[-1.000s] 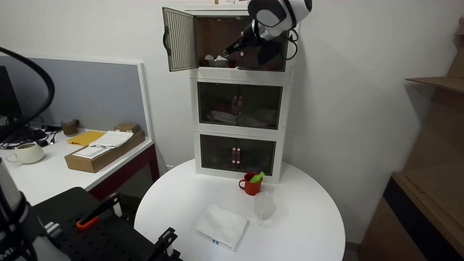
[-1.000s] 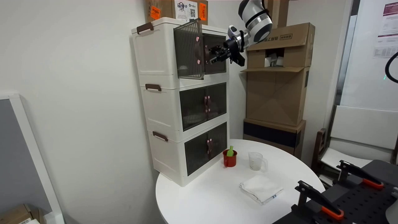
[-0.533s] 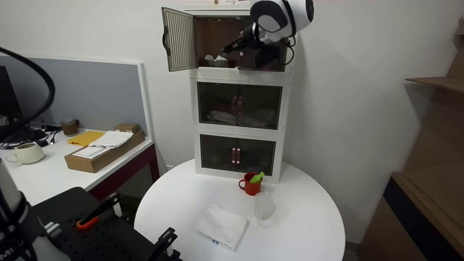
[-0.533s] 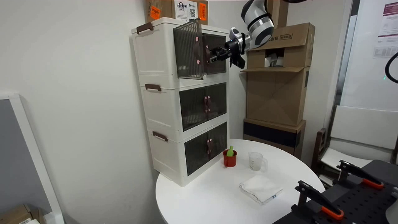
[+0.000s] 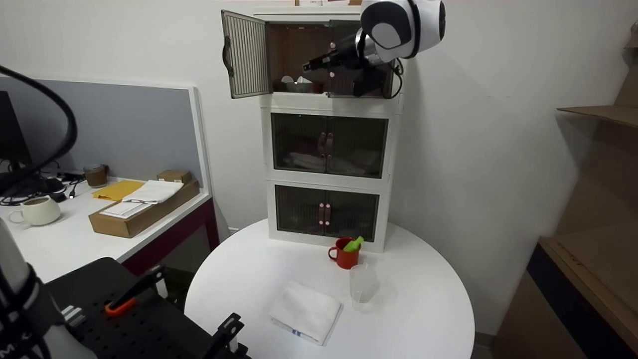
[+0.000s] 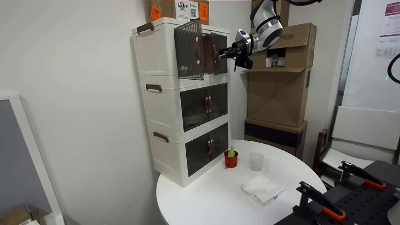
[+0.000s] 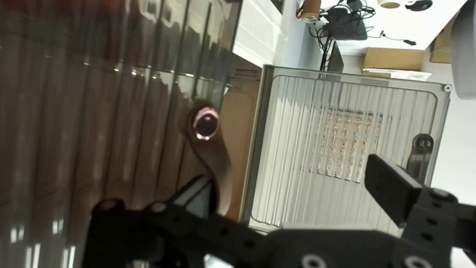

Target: Open the two doors of the topmost shelf

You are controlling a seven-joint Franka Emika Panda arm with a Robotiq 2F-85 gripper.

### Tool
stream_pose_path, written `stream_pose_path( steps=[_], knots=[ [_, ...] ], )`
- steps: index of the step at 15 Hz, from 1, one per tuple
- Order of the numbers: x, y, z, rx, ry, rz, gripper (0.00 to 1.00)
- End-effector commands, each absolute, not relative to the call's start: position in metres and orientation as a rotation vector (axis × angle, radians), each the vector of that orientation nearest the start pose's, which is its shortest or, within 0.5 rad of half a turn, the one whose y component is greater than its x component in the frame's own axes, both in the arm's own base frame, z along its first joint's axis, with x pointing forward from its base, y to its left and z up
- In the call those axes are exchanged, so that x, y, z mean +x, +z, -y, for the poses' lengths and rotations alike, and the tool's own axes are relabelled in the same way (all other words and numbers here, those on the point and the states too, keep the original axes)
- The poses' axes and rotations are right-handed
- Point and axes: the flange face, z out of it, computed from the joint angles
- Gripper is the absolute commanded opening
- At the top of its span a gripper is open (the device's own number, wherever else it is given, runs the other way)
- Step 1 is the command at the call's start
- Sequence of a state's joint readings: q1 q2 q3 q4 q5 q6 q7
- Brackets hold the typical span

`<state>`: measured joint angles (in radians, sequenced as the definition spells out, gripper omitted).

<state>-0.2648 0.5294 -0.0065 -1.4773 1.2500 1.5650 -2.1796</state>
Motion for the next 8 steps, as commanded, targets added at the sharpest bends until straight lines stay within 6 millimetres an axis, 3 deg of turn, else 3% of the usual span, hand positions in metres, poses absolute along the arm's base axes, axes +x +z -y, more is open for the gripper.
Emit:
stream_pose_path(
  steps=[1,8],
  knots=[
    [0.664,0.403,0.069,-1.35,-1.132,1.444,1.0],
    [0.643,0.398,0.098,-1.438,-1.156,1.354,1.0]
  ],
)
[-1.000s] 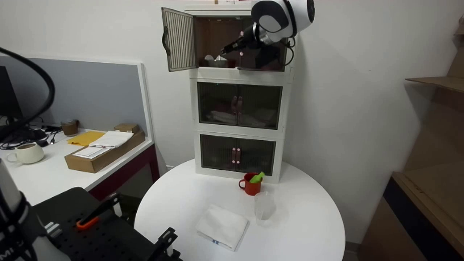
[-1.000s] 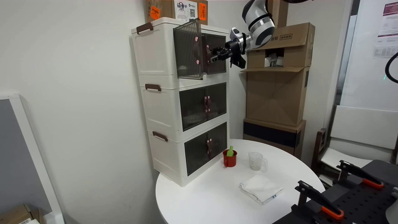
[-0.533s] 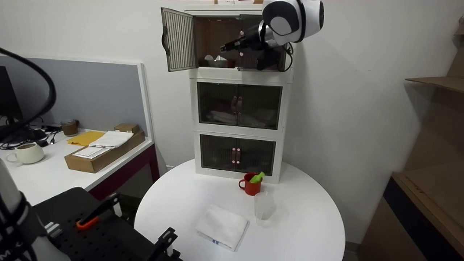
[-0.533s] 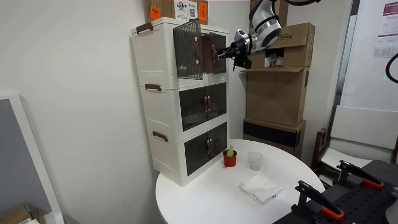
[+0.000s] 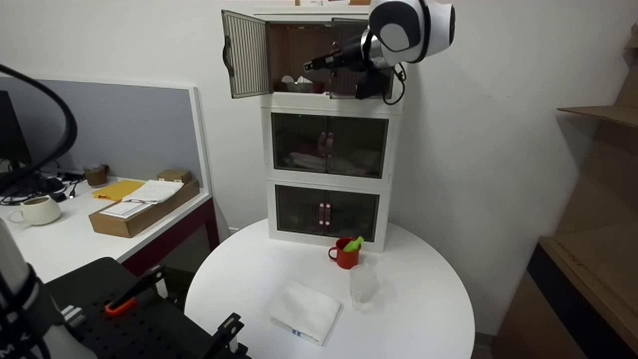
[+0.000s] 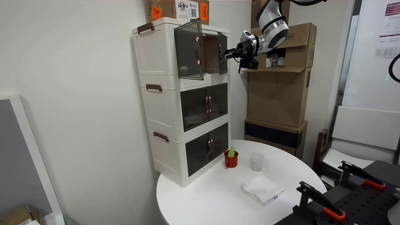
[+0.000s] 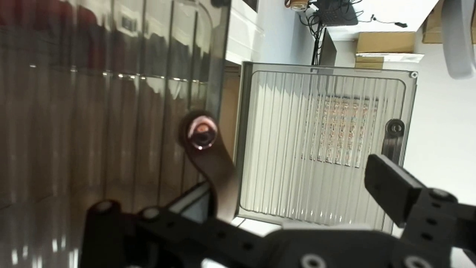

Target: Open the two doors of the topmost shelf

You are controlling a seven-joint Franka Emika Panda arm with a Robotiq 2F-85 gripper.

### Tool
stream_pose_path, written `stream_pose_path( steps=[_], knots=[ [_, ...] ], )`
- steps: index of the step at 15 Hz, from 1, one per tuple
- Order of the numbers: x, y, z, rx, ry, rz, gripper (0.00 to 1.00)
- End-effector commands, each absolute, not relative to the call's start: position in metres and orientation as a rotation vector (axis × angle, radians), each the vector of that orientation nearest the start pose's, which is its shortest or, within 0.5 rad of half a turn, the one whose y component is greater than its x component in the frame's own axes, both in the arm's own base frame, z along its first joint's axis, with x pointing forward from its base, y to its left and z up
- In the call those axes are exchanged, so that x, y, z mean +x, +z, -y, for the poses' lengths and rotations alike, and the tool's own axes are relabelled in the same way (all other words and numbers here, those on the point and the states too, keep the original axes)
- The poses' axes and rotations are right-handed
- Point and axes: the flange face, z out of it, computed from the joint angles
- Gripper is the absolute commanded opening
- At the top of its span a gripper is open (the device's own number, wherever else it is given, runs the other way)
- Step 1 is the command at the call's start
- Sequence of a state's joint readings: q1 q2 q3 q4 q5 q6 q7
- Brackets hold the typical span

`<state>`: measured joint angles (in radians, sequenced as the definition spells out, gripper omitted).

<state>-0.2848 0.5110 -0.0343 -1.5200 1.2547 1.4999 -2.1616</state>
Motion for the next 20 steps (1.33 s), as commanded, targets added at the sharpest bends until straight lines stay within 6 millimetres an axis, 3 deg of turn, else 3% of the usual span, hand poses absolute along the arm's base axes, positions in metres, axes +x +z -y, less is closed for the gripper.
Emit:
stream_pose_path(
  steps=[1,6,12,20],
  knots=[
    [0.641,0.399,0.1,-1.47,-1.161,1.321,1.0],
    [0.641,0.426,0.101,-1.706,-1.188,1.106,1.0],
    [0.642,0.485,0.076,-1.981,-1.231,1.033,1.0],
    [0.611,0.587,0.042,-2.323,-1.212,0.793,1.0]
  ],
)
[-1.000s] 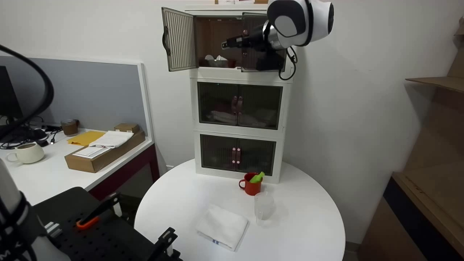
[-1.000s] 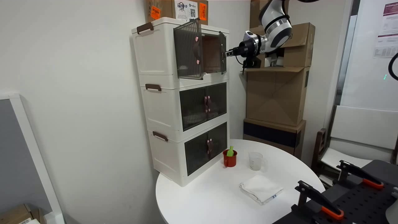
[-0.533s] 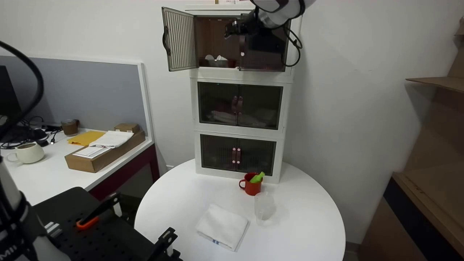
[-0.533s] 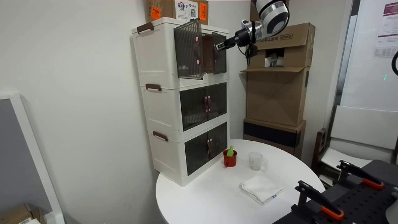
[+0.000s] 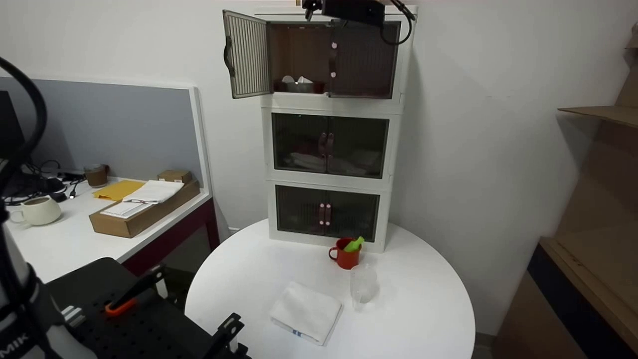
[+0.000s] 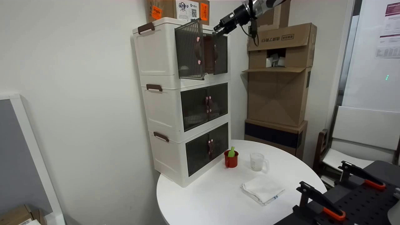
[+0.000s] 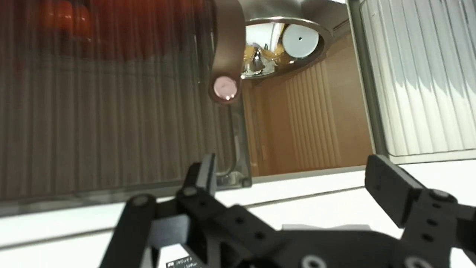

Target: Open the two doors of the topmost shelf

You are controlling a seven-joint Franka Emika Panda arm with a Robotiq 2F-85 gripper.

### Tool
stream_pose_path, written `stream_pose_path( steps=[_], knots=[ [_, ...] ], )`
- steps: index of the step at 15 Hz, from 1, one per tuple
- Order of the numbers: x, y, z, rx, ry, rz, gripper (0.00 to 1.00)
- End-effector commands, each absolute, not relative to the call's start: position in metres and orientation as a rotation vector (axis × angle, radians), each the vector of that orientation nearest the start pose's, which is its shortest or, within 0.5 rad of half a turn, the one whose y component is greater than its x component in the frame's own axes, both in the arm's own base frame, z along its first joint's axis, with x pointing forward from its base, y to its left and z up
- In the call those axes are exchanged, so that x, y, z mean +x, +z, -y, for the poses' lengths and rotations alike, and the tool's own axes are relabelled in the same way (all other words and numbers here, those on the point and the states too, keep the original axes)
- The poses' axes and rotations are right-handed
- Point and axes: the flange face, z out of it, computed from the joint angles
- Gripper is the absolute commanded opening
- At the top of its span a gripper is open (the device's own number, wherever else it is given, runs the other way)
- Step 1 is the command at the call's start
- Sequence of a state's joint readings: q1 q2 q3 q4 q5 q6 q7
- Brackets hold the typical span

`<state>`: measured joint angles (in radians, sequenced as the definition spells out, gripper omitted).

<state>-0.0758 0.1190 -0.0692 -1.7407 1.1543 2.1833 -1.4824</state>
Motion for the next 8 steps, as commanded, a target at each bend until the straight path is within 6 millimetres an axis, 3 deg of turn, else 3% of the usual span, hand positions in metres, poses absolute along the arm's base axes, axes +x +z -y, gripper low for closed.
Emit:
stream_pose_path(
  steps=[1,4,8],
  knots=[
    [0.606,0.594,0.039,-2.376,-1.186,0.762,1.0],
    [0.602,0.609,0.032,-2.517,-1.058,0.676,1.0],
    [0.596,0.629,0.038,-2.706,-0.901,0.493,1.0]
  ],
)
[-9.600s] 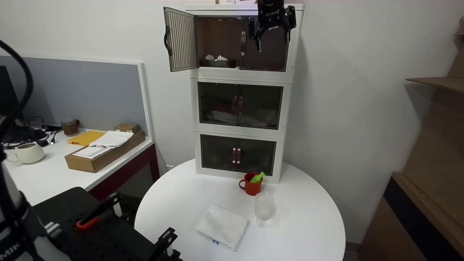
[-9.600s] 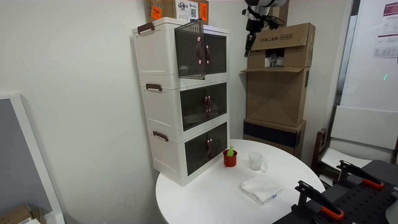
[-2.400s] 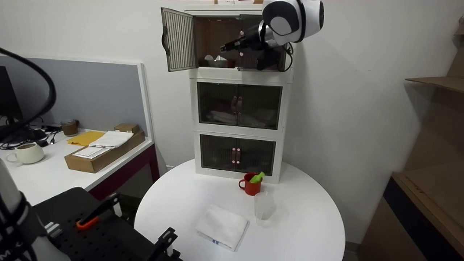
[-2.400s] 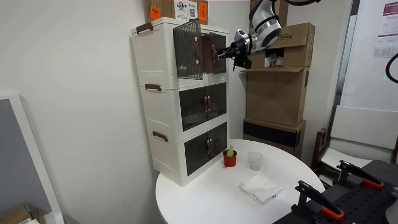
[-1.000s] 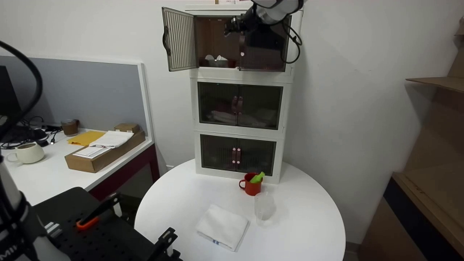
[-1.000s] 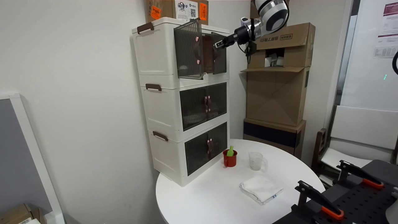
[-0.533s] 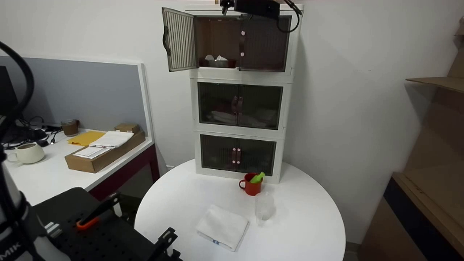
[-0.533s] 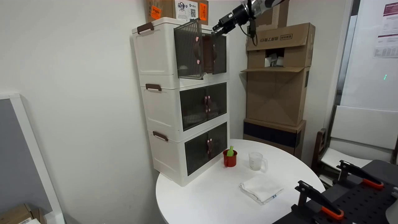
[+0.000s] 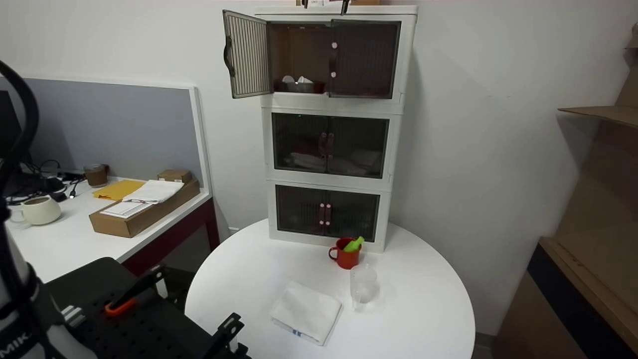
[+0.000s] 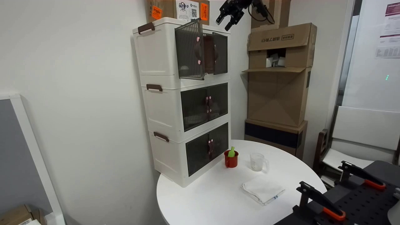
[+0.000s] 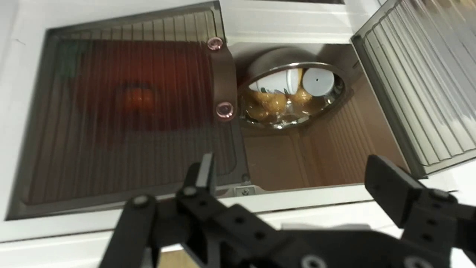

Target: Open the two doors of the topmost shelf

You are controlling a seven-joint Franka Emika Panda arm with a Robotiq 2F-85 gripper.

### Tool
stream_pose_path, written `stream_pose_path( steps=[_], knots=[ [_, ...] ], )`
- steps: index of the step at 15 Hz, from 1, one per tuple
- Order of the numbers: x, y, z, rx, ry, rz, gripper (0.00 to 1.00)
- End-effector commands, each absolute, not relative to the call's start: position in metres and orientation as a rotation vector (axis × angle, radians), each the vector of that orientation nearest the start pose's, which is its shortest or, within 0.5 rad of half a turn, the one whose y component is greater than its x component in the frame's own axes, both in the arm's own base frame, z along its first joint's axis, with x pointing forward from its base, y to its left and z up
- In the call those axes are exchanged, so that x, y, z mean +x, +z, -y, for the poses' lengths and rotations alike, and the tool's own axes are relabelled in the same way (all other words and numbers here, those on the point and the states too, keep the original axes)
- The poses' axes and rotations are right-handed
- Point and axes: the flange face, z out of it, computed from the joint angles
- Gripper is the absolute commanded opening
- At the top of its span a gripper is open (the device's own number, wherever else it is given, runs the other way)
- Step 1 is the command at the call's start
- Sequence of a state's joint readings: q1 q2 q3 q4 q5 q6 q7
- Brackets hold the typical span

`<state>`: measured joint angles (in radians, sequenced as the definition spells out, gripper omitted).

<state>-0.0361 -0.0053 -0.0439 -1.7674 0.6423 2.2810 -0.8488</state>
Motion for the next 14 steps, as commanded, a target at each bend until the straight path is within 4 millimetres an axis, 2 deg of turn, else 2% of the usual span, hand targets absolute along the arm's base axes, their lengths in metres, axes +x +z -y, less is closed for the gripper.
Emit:
stream_pose_path(
  steps=[1,4,5,6,9,10,14],
  knots=[
    [0.593,0.634,0.039,-2.753,-0.86,0.44,1.0],
    [0.586,0.655,0.028,-2.88,-0.68,0.296,1.0],
    [0.59,0.636,0.034,-2.82,-0.757,0.385,1.0],
    [0.589,0.643,0.033,-2.827,-0.748,0.371,1.0],
    [0.59,0.637,0.033,-2.829,-0.74,0.372,1.0],
    [0.592,0.635,0.028,-2.846,-0.772,0.19,1.0],
    [0.604,0.635,-0.002,-2.775,-0.896,-0.123,1.0]
  ],
)
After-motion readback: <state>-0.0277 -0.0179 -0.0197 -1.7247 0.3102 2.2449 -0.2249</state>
